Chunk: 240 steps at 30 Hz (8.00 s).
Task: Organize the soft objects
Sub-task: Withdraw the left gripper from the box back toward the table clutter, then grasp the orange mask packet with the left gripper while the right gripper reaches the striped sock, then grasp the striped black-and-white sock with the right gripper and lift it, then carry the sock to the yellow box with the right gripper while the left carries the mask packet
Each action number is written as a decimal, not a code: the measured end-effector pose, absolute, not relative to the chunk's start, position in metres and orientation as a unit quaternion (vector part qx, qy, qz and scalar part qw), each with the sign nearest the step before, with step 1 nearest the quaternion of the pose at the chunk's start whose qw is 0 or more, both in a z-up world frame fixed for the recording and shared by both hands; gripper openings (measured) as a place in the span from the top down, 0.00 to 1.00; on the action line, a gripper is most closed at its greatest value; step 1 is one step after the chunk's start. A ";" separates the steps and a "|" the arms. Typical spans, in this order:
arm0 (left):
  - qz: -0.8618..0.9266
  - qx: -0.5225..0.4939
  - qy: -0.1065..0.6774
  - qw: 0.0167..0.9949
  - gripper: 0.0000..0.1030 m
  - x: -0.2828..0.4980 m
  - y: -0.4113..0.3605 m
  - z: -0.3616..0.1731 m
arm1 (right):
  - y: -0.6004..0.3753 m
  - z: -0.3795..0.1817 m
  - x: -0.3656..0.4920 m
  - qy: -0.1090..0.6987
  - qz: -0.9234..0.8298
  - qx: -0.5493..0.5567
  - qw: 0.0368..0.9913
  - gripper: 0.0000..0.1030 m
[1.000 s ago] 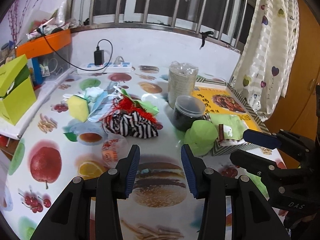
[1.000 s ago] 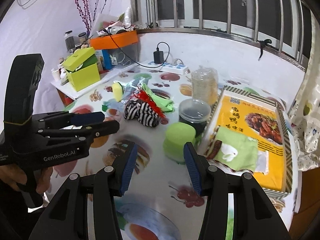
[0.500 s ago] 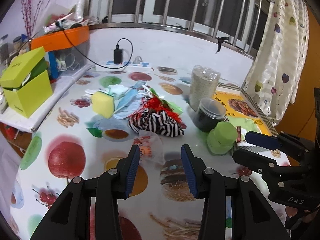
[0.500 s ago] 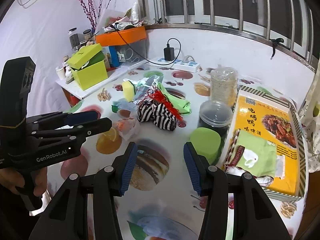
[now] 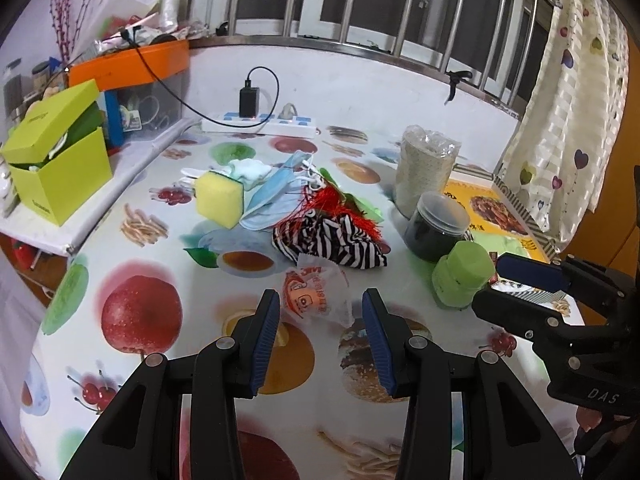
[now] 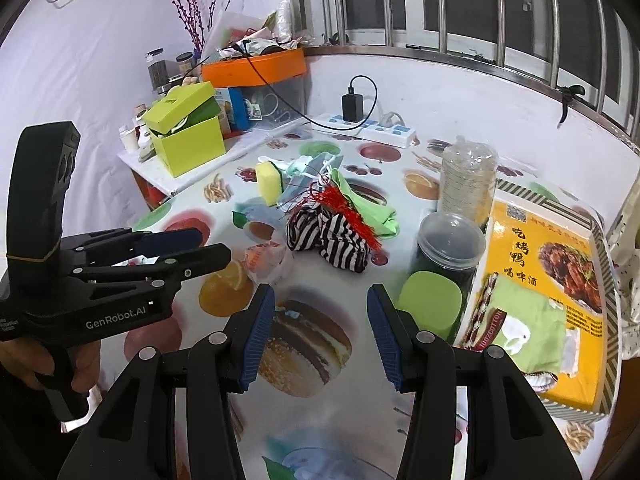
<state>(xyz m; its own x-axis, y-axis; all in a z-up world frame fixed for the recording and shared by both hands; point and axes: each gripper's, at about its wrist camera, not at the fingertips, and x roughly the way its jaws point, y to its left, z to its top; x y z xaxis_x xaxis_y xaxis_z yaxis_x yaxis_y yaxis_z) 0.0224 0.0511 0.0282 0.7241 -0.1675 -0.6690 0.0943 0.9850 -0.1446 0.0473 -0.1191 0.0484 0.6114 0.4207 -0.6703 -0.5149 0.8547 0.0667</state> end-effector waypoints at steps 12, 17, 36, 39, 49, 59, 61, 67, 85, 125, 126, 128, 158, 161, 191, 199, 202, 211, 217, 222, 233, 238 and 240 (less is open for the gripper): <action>-0.057 -0.057 0.372 0.925 0.59 0.025 0.062 0.023 | -0.114 0.048 0.052 0.357 0.268 -0.068 0.892 0.52; -0.051 -0.064 0.378 0.922 0.59 0.028 0.067 0.019 | -0.108 0.044 0.053 0.358 0.278 -0.071 0.888 0.52; -0.075 -0.077 0.408 0.907 0.59 0.066 0.056 -0.008 | -0.103 0.043 0.075 0.357 0.269 -0.075 0.891 0.52; -0.077 -0.076 0.413 0.904 0.59 0.071 0.053 -0.012 | -0.101 0.040 0.081 0.361 0.268 -0.077 0.890 0.52; -0.081 -0.073 0.418 0.902 0.59 0.082 0.052 -0.025 | -0.092 0.026 0.101 0.378 0.265 -0.081 0.883 0.52; -0.072 -0.077 0.408 0.907 0.71 0.082 0.064 -0.025 | -0.080 0.014 0.121 0.395 0.263 -0.080 0.877 0.52; -0.070 -0.082 0.405 0.908 0.71 0.080 0.069 -0.024 | -0.078 0.012 0.125 0.397 0.262 -0.079 0.876 0.52; -0.057 -0.090 0.395 0.912 0.71 0.074 0.082 -0.019 | -0.071 0.004 0.137 0.407 0.254 -0.075 0.874 0.52; -0.064 -0.096 0.404 0.907 0.71 0.079 0.091 -0.027 | -0.054 -0.025 0.161 0.435 0.208 -0.116 0.868 0.82; -0.065 -0.087 0.412 0.905 0.71 0.062 0.079 -0.023 | -0.060 -0.025 0.129 0.427 0.239 -0.123 0.863 0.95; -0.064 -0.087 0.412 0.905 0.71 0.062 0.080 -0.023 | -0.061 -0.023 0.127 0.423 0.241 -0.123 0.865 0.95; -0.063 -0.088 0.410 0.906 0.71 0.061 0.080 -0.021 | -0.064 -0.013 0.119 0.408 0.246 -0.122 0.871 0.95; -0.076 -0.075 0.402 0.909 0.71 0.044 0.070 -0.010 | -0.093 -0.007 0.068 0.417 0.317 -0.097 0.846 0.65; -0.078 -0.073 0.405 0.908 0.71 0.045 0.069 -0.012 | -0.085 -0.014 0.069 0.423 0.320 -0.107 0.841 0.64; -0.117 -0.043 0.358 0.925 0.71 0.042 0.028 0.036 | -0.126 0.047 0.058 0.333 0.282 -0.058 0.898 0.85; -0.141 -0.030 0.349 0.926 0.71 0.051 -0.001 0.046 | -0.163 0.059 0.060 0.316 0.244 -0.027 0.916 0.85; -0.152 -0.024 0.346 0.926 0.71 0.056 -0.012 0.050 | -0.179 0.063 0.061 0.312 0.226 -0.017 0.923 0.85; -0.184 -0.008 0.337 0.923 0.71 0.066 -0.045 0.059 | -0.226 0.069 0.063 0.307 0.171 0.005 0.936 0.85; -0.207 0.002 0.334 0.919 0.71 0.071 -0.068 0.062 | -0.254 0.066 0.066 0.311 0.137 0.020 0.940 0.85; -0.228 0.008 0.333 0.915 0.71 0.076 -0.089 0.063 | -0.276 0.064 0.068 0.315 0.111 0.030 0.942 0.85; -0.263 0.021 0.347 0.900 0.71 0.093 -0.136 0.051 | -0.309 0.046 0.085 0.339 0.066 0.040 0.938 0.85; -0.276 0.027 0.361 0.891 0.71 0.100 -0.157 0.038 | -0.321 0.035 0.093 0.354 0.048 0.045 0.933 0.85; -0.278 0.027 0.361 0.890 0.71 0.104 -0.164 0.034 | -0.325 0.031 0.097 0.360 0.041 0.044 0.931 0.85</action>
<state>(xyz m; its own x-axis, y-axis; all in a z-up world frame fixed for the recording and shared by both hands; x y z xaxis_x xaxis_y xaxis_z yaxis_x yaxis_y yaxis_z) 0.1036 -0.1639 0.0339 0.5841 -0.4755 -0.6578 0.5139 0.8440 -0.1537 0.0969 -0.3251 0.0310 0.7380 0.1070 -0.6663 -0.0441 0.9929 0.1106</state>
